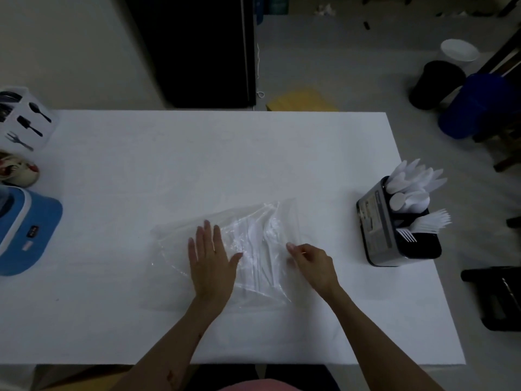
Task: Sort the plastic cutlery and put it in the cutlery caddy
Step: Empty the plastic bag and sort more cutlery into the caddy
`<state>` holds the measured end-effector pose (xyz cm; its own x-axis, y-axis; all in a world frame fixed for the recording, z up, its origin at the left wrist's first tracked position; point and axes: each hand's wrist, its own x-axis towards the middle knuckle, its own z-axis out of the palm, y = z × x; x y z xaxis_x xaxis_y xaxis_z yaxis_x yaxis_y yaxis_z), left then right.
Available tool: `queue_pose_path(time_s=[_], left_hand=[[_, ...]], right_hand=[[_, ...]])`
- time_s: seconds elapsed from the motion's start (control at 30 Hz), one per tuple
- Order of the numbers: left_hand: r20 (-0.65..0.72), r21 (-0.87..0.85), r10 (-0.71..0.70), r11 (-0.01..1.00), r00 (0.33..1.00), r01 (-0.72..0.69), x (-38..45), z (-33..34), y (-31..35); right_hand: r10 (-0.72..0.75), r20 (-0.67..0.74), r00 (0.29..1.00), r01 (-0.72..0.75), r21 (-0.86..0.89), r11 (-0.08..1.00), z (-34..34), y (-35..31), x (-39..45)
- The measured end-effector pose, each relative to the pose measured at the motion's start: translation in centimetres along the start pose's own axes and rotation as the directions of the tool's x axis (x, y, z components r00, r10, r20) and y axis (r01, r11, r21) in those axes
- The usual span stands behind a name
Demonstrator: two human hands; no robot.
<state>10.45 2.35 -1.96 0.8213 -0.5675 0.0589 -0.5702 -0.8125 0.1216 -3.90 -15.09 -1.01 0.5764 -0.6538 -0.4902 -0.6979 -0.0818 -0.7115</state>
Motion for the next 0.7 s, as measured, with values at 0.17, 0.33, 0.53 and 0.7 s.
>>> queue_pose_path(time_s=[0.17, 0.33, 0.53, 0.7], left_hand=[[-0.128, 0.003, -0.266, 0.963, 0.955, 0.269, 1.8, -2.1, -1.3], [-0.021, 0.156, -0.203, 0.967, 0.979, 0.203, 2.4, -1.6, -2.4], [-0.194, 0.095, 0.014, 0.995, 0.981, 0.004, 3.2, -4.1, -1.2], [-0.286, 0.154, 0.193, 0.976, 0.939, -0.154, 5.4, -8.7, 1.6]], right_hand=[[-0.021, 0.009, 1.000, 0.022, -0.007, 1.000, 0.1, 0.3, 0.2], [0.071, 0.034, 0.997, -0.076, 0.167, 0.983, -0.1, 0.6, 0.2], [0.186, 0.074, 0.980, -0.200, 0.359, 0.912, -0.9, 0.6, 0.4], [0.248, 0.145, 0.958, -0.287, 0.528, 0.799, -1.1, 1.0, 1.0]])
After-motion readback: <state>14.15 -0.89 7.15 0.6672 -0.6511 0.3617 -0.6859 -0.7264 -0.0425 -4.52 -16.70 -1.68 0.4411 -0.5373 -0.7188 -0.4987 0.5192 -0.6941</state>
